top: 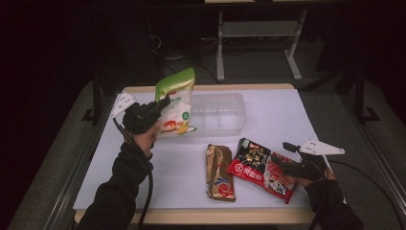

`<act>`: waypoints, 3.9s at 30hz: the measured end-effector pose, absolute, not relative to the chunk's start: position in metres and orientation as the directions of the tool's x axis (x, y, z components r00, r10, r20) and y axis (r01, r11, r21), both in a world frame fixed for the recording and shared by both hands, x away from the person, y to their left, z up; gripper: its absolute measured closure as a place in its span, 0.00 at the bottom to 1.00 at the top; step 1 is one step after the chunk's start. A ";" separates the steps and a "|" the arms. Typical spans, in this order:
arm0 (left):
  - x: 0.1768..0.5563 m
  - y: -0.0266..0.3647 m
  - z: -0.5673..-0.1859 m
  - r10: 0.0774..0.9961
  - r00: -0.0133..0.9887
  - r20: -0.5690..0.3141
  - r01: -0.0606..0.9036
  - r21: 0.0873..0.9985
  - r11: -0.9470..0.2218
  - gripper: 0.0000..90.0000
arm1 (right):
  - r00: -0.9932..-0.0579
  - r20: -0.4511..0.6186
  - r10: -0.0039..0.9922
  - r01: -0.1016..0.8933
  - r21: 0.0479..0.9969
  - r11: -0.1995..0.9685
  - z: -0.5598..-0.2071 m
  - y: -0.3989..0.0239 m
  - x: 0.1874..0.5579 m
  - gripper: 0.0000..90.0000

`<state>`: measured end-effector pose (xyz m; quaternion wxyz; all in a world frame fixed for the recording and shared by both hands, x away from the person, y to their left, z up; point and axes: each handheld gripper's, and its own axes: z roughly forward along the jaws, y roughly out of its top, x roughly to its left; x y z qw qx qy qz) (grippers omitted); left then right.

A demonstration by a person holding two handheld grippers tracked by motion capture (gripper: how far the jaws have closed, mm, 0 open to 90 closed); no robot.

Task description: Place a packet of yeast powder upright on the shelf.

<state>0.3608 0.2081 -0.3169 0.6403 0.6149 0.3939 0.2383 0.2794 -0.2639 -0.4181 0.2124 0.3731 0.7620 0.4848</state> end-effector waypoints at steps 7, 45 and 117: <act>0.388 0.188 -0.319 0.819 0.539 -0.196 0.185 0.976 0.112 0.93 | -0.632 0.039 0.774 0.364 0.896 0.253 -0.418 -0.263 0.279 0.38; 0.448 0.123 -0.321 0.962 0.263 0.071 0.112 0.988 -0.103 0.93 | -0.650 -0.015 0.760 0.344 0.886 0.311 -0.421 -0.256 0.277 0.37; 0.381 0.168 -0.391 0.640 0.732 0.233 0.259 0.775 -0.577 0.88 | -0.678 -0.017 0.735 0.363 0.861 0.356 -0.426 -0.246 0.277 0.36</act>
